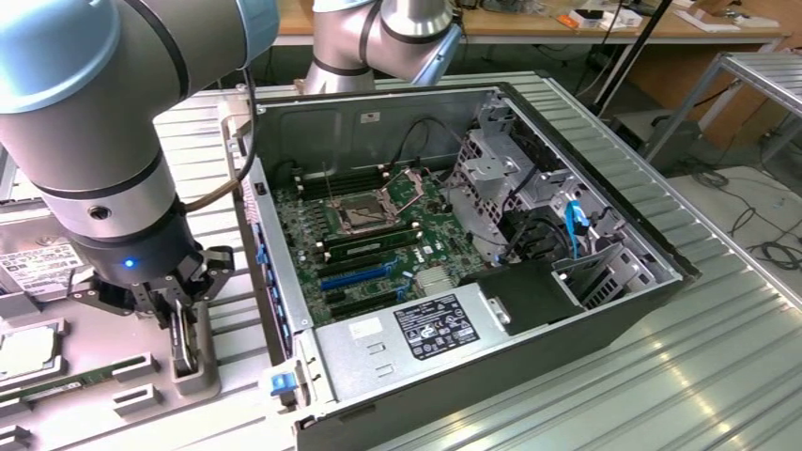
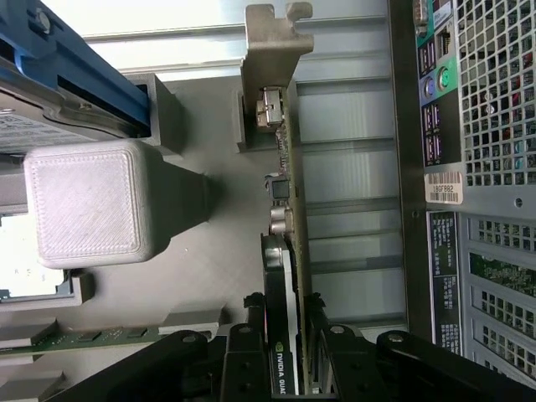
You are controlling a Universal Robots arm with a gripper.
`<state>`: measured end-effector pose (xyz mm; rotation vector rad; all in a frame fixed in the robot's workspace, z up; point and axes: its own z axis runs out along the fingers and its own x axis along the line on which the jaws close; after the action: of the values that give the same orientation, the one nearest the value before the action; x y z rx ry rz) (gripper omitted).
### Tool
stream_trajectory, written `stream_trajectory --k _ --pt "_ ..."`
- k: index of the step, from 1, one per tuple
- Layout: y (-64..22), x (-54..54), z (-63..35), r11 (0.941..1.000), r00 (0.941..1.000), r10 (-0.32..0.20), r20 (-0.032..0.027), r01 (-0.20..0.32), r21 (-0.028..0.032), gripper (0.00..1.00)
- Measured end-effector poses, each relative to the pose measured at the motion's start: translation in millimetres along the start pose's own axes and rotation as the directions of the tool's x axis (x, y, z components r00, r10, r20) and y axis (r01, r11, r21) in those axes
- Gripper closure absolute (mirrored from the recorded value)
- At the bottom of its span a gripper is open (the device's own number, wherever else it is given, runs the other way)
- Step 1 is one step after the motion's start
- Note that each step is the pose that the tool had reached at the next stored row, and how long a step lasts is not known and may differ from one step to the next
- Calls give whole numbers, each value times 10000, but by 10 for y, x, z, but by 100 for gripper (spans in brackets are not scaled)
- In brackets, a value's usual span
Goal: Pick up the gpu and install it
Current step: 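Pick up the gpu and move the gpu toward the slot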
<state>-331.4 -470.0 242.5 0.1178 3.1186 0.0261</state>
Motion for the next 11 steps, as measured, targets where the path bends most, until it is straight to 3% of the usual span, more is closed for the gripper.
stream_trajectory --k 11 --pt "0 -1 0 10000 10000 -1 -5 1 0 73"
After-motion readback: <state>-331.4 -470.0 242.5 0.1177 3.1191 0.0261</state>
